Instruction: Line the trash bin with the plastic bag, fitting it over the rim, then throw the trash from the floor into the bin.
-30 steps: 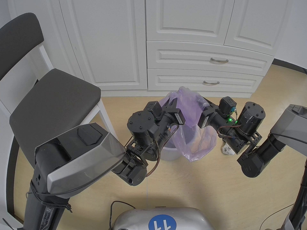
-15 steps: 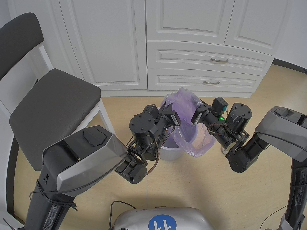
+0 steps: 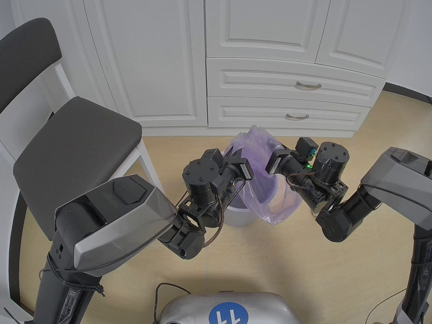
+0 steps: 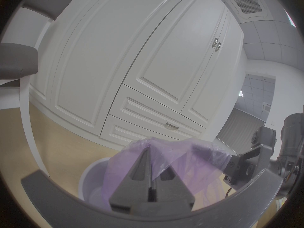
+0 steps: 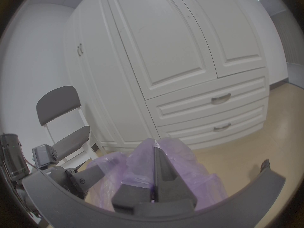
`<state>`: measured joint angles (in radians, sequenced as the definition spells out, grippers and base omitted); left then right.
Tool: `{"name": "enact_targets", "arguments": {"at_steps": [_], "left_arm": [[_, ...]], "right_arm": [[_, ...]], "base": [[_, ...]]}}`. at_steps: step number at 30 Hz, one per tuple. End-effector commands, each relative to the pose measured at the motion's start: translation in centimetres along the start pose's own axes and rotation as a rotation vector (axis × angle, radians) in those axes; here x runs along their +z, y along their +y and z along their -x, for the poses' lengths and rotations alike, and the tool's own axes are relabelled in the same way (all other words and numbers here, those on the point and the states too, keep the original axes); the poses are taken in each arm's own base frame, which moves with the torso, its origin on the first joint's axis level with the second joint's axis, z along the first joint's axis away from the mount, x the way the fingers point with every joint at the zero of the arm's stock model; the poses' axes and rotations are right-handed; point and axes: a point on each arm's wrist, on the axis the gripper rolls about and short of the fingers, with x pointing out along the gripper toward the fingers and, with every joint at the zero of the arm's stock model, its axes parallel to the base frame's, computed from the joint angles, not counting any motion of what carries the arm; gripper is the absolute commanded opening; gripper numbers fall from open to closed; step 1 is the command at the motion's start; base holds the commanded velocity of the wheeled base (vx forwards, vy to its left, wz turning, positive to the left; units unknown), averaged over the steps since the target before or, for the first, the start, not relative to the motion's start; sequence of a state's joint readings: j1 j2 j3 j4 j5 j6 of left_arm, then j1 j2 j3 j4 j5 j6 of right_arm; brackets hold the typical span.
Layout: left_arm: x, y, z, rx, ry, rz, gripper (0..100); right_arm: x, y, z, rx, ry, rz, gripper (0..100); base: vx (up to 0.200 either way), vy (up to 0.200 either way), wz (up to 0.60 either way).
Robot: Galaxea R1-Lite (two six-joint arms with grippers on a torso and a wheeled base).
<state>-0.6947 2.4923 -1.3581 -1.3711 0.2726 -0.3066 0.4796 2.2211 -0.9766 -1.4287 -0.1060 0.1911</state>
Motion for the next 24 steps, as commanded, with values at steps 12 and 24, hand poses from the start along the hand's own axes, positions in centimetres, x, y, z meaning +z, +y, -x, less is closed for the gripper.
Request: {"name": "enact_targets", "arguments": {"at_steps": [12, 24], "left_arm": [[4.8, -3.3, 2.4, -0.051, -0.024, 0.031, 0], [3.0, -2.1, 1.1, -0.016, 0.032, 0.112, 0]], "right_arm": [[7.4, 4.4, 4.1, -0.028, 0.106, -0.094, 0], [5.6, 3.3, 3.1, -0.098, 0.286, -0.11, 0]], "base": [[0.0, 0.0, 0.0], [0.0, 0.0, 0.0]]}}
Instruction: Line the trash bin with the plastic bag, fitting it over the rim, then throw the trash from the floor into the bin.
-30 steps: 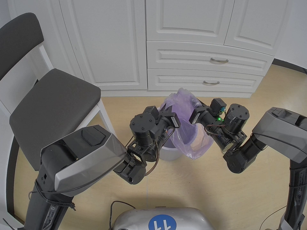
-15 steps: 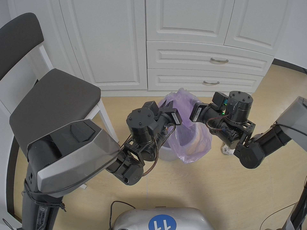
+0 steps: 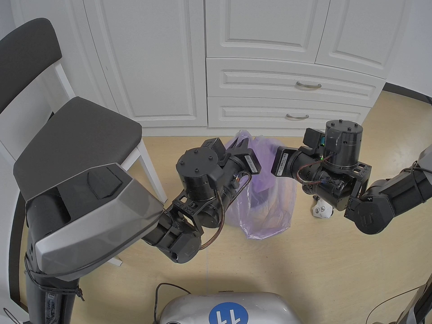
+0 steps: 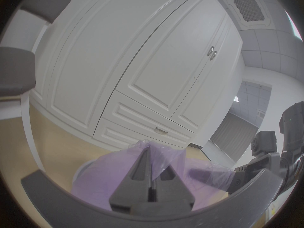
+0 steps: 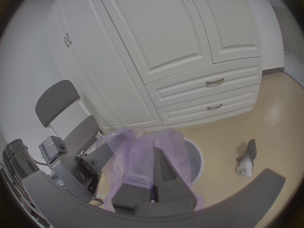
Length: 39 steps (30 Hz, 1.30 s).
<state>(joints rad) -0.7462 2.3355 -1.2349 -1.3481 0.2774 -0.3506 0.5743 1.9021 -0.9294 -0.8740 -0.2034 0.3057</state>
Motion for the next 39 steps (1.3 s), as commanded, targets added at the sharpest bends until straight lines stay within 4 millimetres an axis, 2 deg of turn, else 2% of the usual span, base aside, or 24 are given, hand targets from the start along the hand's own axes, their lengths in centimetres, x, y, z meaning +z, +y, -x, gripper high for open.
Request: {"name": "enact_targets", "arguments": {"at_steps": [1, 6, 13, 15, 17, 21, 24, 32, 36, 39], "left_arm": [[-1.1, 1.5, -1.6, 0.042, 0.027, 0.076, 0], [-1.3, 4.7, -4.4, 0.107, -0.008, 0.17, 0], [0.2, 7.6, -6.4, 0.164, -0.052, 0.242, 0], [0.0, 8.1, -6.6, 0.179, -0.042, 0.263, 0], [-0.4, 9.6, -7.5, 0.215, -0.041, 0.302, 0], [0.1, 11.1, -8.6, 0.274, -0.073, 0.318, 0], [0.1, 11.0, -8.7, 0.274, -0.076, 0.318, 0], [-0.8, 9.2, -8.4, 0.263, -0.069, 0.325, 0], [-2.2, 8.6, -7.9, 0.253, -0.042, 0.326, 0], [-4.6, 8.5, -7.4, 0.244, -0.016, 0.314, 0]], "right_arm": [[0.0, -0.9, -1.9, -0.04, 0.025, -0.048, 0], [-0.6, -3.9, -5.8, -0.121, 0.012, -0.095, 0], [-1.1, -6.2, -9.6, -0.167, -0.03, -0.188, 0], [-1.5, -6.8, -10.2, -0.179, -0.03, -0.19, 0], [-2.1, -7.6, -11.5, -0.203, -0.031, -0.204, 0], [-1.2, -8.8, -13.2, -0.247, -0.099, -0.273, 0], [-0.7, -9.8, -13.8, -0.254, -0.137, -0.299, 0], [-0.1, -9.7, -13.8, -0.18, -0.27, -0.341, 0], [-1.2, -9.4, -14.0, -0.157, -0.259, -0.34, 0], [-2.7, -8.6, -14.2, -0.124, -0.222, -0.355, 0]], "base": [[0.0, 0.0, 0.0], [0.0, 0.0, 0.0], [0.0, 0.0, 0.0], [0.0, 0.0, 0.0], [0.0, 0.0, 0.0], [0.0, 0.0, 0.0], [0.0, 0.0, 0.0], [0.0, 0.0, 0.0], [0.0, 0.0, 0.0], [0.0, 0.0, 0.0]]}}
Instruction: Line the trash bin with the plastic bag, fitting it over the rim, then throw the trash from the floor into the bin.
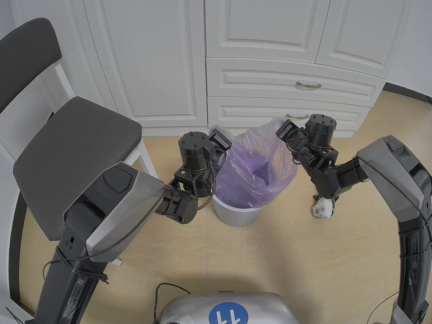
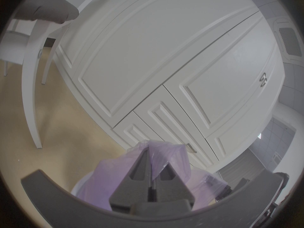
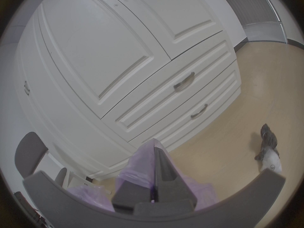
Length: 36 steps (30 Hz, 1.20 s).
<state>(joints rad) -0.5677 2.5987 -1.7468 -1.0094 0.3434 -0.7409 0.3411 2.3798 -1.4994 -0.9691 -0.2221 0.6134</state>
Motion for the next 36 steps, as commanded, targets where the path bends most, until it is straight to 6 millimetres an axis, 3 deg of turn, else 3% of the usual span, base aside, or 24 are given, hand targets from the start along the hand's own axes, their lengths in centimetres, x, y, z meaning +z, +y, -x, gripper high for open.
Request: {"name": "enact_targets", "arguments": {"at_steps": [1, 7, 16, 22, 30, 33, 36], "left_arm": [[-3.1, 1.1, 0.8, 0.005, 0.049, -0.021, 0], [-4.7, 2.6, 0.8, 0.025, 0.077, -0.035, 0], [-6.7, 3.5, 1.3, 0.038, 0.114, -0.062, 0], [-4.4, 3.3, 0.6, 0.013, 0.044, -0.088, 0], [0.3, 1.8, -0.3, -0.026, -0.068, -0.096, 0], [0.7, 1.3, 0.0, -0.04, -0.082, -0.103, 0], [-0.8, 1.5, 0.4, -0.043, -0.056, -0.112, 0]], "right_arm": [[-3.0, -0.2, 0.4, 0.023, 0.063, -0.022, 0], [-7.1, -0.3, 0.9, 0.083, 0.093, -0.056, 0], [-7.5, -0.5, 1.0, 0.115, 0.067, -0.068, 0], [-8.2, -0.8, 0.8, 0.147, 0.039, -0.078, 0], [-5.3, 1.1, 1.1, 0.208, -0.059, -0.105, 0], [-5.8, 0.8, 1.1, 0.207, -0.047, -0.102, 0], [-7.0, -0.5, 0.6, 0.187, -0.033, -0.095, 0]], "base": [[0.0, 0.0, 0.0], [0.0, 0.0, 0.0], [0.0, 0.0, 0.0], [0.0, 0.0, 0.0], [0.0, 0.0, 0.0], [0.0, 0.0, 0.0], [0.0, 0.0, 0.0]]}}
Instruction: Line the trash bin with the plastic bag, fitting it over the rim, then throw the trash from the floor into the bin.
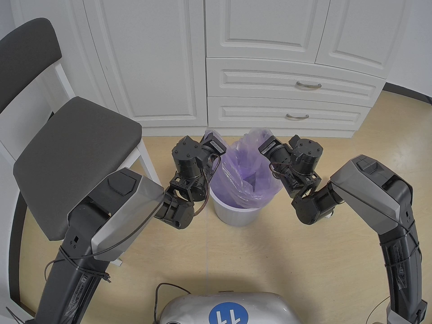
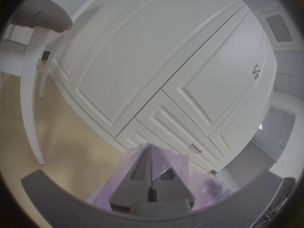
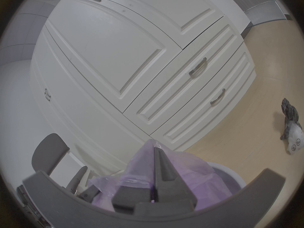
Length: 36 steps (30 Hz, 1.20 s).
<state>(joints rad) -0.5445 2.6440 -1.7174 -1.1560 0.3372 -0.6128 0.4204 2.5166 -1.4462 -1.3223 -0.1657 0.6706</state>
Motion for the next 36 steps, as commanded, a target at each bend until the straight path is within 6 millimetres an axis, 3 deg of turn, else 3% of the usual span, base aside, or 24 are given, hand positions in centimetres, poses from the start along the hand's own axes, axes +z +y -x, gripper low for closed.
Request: {"name": "enact_targets", "arguments": {"at_steps": [1, 11, 18, 28, 29, 36], "left_arm": [[-0.7, -0.6, 0.6, -0.014, 0.014, -0.005, 0], [-6.6, 2.3, 1.1, -0.001, 0.069, -0.114, 0], [-7.5, 3.0, 1.1, 0.006, 0.072, -0.135, 0], [-5.5, 1.7, 1.6, 0.003, 0.083, -0.153, 0], [-3.5, 0.5, 2.2, -0.001, 0.09, -0.175, 0], [0.2, -1.0, 4.5, -0.056, 0.153, -0.303, 0]], "right_arm": [[-1.1, -1.5, -0.3, -0.016, 0.011, 0.006, 0], [-3.1, -6.7, -2.0, -0.092, 0.013, 0.034, 0], [-4.1, -8.6, -2.6, -0.135, 0.023, 0.042, 0], [-2.4, -6.4, -2.5, -0.121, 0.008, 0.047, 0], [-1.1, -5.1, -2.0, -0.119, 0.016, 0.083, 0], [2.3, -3.2, 0.2, -0.134, 0.057, 0.308, 0]], "base": [[0.0, 0.0, 0.0], [0.0, 0.0, 0.0], [0.0, 0.0, 0.0], [0.0, 0.0, 0.0], [0.0, 0.0, 0.0], [0.0, 0.0, 0.0]]}}
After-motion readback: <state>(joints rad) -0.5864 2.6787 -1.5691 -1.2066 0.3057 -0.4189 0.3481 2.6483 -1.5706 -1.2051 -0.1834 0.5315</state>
